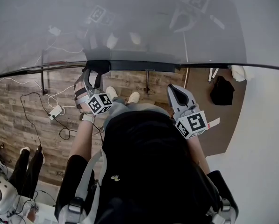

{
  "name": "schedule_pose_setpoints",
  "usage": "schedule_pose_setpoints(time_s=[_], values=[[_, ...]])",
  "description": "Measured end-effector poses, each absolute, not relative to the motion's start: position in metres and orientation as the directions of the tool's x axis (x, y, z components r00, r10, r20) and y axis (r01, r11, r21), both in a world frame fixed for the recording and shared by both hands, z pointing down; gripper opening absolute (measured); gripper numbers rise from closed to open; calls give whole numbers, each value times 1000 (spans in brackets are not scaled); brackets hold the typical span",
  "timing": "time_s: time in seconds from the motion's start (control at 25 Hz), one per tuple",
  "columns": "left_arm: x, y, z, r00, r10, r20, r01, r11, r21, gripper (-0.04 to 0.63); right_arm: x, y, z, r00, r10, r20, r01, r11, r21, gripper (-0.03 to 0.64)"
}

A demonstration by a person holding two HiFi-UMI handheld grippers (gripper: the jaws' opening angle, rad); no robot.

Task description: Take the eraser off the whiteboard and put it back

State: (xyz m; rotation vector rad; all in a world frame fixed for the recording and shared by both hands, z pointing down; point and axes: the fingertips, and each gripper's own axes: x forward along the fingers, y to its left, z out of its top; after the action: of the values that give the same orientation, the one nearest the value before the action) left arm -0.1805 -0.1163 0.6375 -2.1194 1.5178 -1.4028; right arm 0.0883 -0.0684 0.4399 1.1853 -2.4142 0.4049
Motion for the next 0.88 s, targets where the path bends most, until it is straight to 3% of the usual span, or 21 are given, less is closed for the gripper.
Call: schedule_pose_setpoints(time_s=[0.2, 0.88], values=[[-186, -120, 634, -4, -831, 557, -616, -437, -656, 220, 90, -68, 438, -542, -686, 486, -807, 586, -73, 18], [-171, -111, 631, 0, -843, 538, -562, -445, -697, 155, 95, -65, 439, -555, -682, 476, -799, 596, -80, 18]])
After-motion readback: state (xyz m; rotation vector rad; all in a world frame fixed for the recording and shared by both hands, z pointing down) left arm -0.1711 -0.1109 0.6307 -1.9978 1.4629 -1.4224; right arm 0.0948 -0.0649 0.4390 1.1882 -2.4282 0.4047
